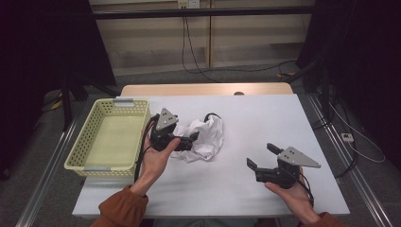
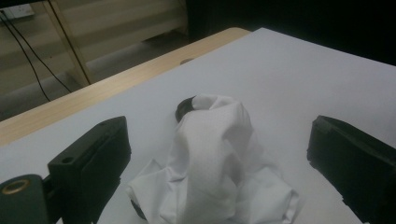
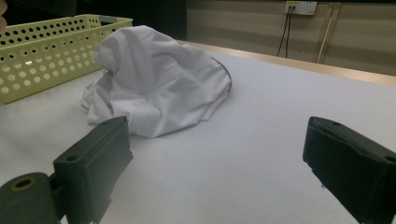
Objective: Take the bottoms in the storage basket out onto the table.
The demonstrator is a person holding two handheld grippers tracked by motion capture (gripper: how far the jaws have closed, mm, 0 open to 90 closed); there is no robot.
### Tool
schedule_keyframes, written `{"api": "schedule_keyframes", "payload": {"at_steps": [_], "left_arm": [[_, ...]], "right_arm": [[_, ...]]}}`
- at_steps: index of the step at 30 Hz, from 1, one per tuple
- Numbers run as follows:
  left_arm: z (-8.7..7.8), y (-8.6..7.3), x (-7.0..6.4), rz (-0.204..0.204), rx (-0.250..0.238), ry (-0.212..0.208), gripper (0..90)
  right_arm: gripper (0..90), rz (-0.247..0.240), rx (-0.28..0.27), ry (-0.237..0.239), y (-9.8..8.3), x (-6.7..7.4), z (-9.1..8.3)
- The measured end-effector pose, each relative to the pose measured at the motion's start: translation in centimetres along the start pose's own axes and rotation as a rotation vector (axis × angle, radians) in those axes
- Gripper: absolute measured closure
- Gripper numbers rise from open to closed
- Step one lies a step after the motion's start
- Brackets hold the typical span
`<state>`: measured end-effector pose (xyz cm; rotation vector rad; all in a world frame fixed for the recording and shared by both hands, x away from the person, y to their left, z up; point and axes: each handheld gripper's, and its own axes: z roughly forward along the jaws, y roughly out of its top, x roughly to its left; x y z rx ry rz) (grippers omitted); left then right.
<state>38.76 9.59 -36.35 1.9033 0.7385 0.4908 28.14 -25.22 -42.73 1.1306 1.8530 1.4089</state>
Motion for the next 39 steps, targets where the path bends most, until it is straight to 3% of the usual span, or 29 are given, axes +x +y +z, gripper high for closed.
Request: {"api": "schedule_keyframes", "payload": {"at_steps": [13, 17, 27, 31, 35, 39], "left_arm": [[-2.0, 0.1, -0.4, 0.022, -0.006, 0.014, 5.8], [-2.5, -0.1, -0.2, 0.018, -0.008, 0.051, 5.7], [-4.0, -0.9, 0.9, -0.011, -0.011, 0.059, 5.3], [-4.6, -1.0, 1.3, -0.017, -0.012, 0.087, 5.3], [-5.5, -1.3, 1.3, -0.042, -0.027, 0.088, 5.3], [-6.4, -1.4, 1.2, -0.02, -0.014, 0.085, 5.3]], "right_arm": [[7.1, -0.001, 0.0, -0.002, 0.0, 0.0, 0.0], [7.1, -0.004, -0.001, -0.003, 0.0, 0.0, 0.0], [7.2, -0.011, -0.001, -0.001, 0.0, 0.1, -0.1], [7.2, -0.01, -0.001, -0.003, 0.0, 0.0, -0.1], [7.2, -0.009, -0.001, -0.001, 0.0, 0.1, -0.1], [7.2, -0.01, -0.001, -0.003, 0.0, 0.1, -0.1]]}}
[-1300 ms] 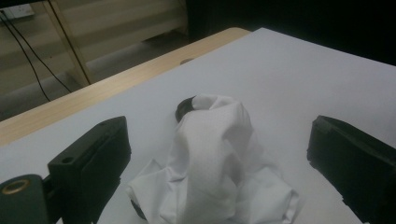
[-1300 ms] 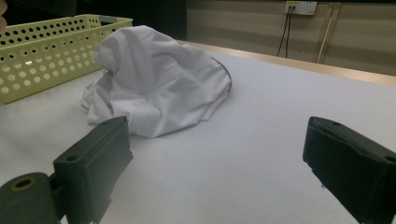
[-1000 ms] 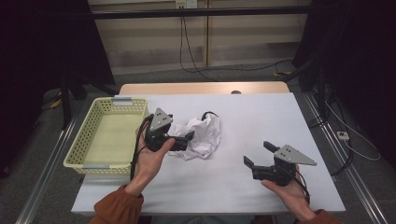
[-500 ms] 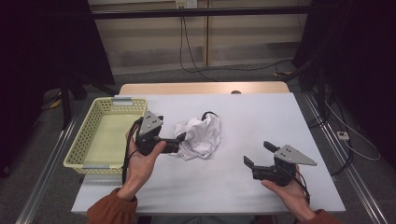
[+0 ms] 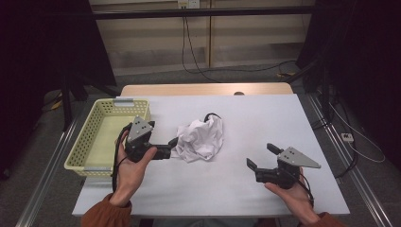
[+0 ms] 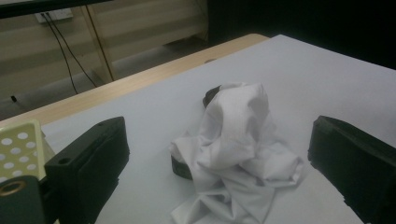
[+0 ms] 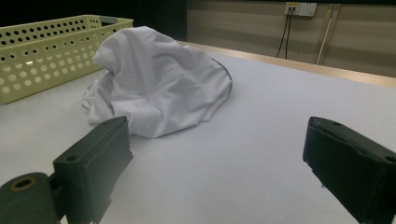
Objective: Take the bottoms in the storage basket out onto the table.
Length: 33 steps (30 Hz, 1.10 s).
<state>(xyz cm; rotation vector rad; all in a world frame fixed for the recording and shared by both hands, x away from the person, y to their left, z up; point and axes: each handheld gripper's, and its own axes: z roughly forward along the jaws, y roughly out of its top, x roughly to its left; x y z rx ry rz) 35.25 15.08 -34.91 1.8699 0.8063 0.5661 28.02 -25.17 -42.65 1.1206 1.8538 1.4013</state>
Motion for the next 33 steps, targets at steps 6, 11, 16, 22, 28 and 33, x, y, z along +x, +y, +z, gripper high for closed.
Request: {"api": "schedule_keyframes", "payload": {"at_steps": [6, 11, 16, 22, 28, 33], "left_arm": [[-1.0, -0.1, 0.0, 0.032, 0.006, 0.042, 6.1], [-1.6, -0.4, 0.4, 0.018, 0.004, 0.043, 6.1], [-2.1, -0.8, 0.7, 0.013, 0.006, 0.04, 6.0], [-2.7, -1.4, 1.1, 0.009, 0.013, 0.06, 6.0], [-3.5, -2.2, 1.6, 0.007, 0.016, 0.069, 6.0], [-3.9, -2.8, 1.5, 0.009, 0.026, 0.074, 6.0]], "right_arm": [[7.2, 0.001, 0.0, 0.002, 0.0, 0.0, 0.0], [7.1, 0.006, 0.003, 0.002, 0.0, 0.1, 0.1], [7.2, 0.006, 0.003, 0.002, 0.0, 0.1, 0.1], [7.2, 0.001, 0.006, 0.003, 0.0, 0.0, 0.1], [7.2, 0.003, 0.006, 0.004, 0.0, 0.0, 0.2], [7.2, 0.001, 0.005, 0.003, 0.0, 0.1, 0.2]]}}
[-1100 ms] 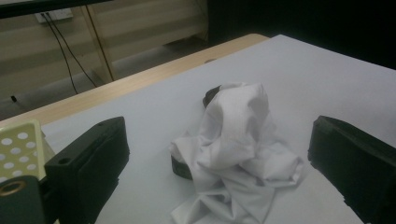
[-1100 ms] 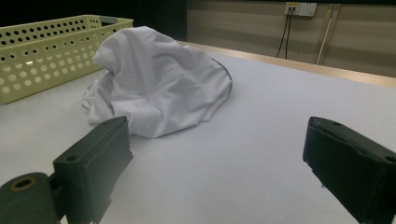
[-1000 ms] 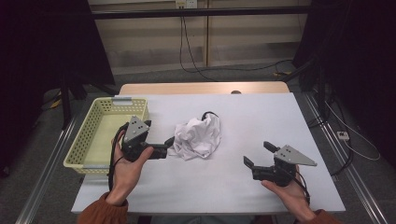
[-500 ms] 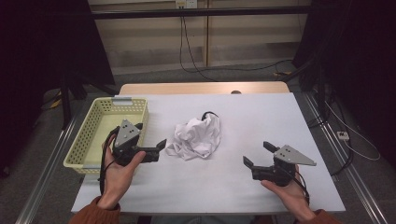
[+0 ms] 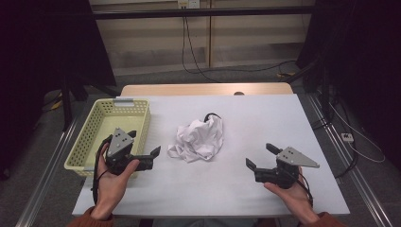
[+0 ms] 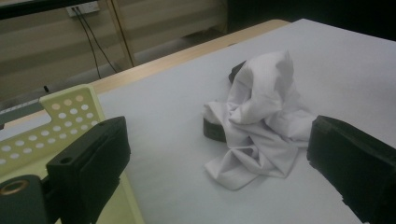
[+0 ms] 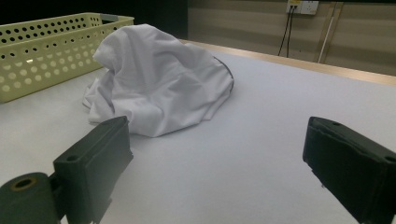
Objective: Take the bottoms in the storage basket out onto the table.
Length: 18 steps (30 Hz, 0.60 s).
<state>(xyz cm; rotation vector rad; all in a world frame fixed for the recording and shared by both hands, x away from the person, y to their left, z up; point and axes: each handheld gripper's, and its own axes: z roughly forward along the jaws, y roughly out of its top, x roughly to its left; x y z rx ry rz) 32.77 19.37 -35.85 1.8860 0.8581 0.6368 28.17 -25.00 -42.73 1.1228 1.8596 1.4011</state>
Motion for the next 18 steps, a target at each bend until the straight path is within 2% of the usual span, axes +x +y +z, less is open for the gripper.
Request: {"api": "schedule_keyframes", "payload": {"at_steps": [1, 8, 18], "left_arm": [[0.0, -0.2, -0.1, -0.009, -0.007, 0.003, 6.0], [-0.5, -1.1, -0.3, -0.004, 0.003, 0.014, 6.0], [-0.7, -2.2, -0.9, -0.008, 0.014, -0.002, 6.0]], "right_arm": [[7.3, 0.0, 0.0, 0.0, 0.0, 0.0, 0.0], [7.2, 0.0, 0.001, 0.0, 0.0, 0.0, 0.0], [7.2, 0.001, 0.0, 0.002, 0.0, 0.0, 0.1]]}}
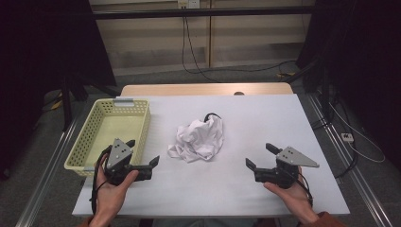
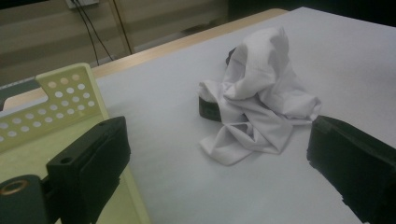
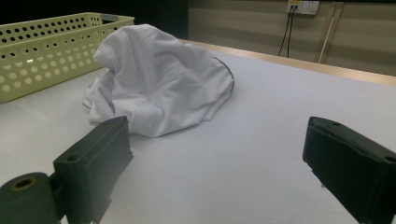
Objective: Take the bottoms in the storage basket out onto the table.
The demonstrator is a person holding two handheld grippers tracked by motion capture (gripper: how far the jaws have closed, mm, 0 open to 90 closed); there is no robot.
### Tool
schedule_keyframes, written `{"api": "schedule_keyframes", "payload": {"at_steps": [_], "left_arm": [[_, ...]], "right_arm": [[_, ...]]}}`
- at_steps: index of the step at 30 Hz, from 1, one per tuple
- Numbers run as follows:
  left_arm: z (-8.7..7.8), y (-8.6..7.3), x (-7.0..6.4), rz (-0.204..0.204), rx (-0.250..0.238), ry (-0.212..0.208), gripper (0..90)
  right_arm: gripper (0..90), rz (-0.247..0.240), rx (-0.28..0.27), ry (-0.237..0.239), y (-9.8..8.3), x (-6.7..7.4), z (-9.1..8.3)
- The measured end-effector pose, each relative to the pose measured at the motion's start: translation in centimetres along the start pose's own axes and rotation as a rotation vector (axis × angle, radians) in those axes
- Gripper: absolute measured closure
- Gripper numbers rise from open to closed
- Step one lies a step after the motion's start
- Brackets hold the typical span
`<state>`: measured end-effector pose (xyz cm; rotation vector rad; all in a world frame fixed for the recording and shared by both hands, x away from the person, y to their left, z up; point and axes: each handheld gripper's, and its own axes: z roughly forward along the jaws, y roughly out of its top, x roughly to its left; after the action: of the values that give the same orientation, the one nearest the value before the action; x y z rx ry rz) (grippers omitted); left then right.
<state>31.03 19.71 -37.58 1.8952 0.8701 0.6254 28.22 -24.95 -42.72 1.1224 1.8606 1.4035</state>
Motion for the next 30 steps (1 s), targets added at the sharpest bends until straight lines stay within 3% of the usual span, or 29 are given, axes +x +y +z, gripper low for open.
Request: {"api": "schedule_keyframes", "payload": {"at_steps": [15, 30], "left_arm": [[0.4, -2.3, -0.8, -0.008, 0.049, -0.019, 5.9], [0.3, -3.2, -0.7, -0.064, -0.008, 0.001, 5.4]], "right_arm": [[7.2, -0.001, -0.001, 0.001, 0.0, 0.0, 0.0], [7.2, -0.006, -0.003, 0.007, 0.0, 0.0, -0.2]]}}
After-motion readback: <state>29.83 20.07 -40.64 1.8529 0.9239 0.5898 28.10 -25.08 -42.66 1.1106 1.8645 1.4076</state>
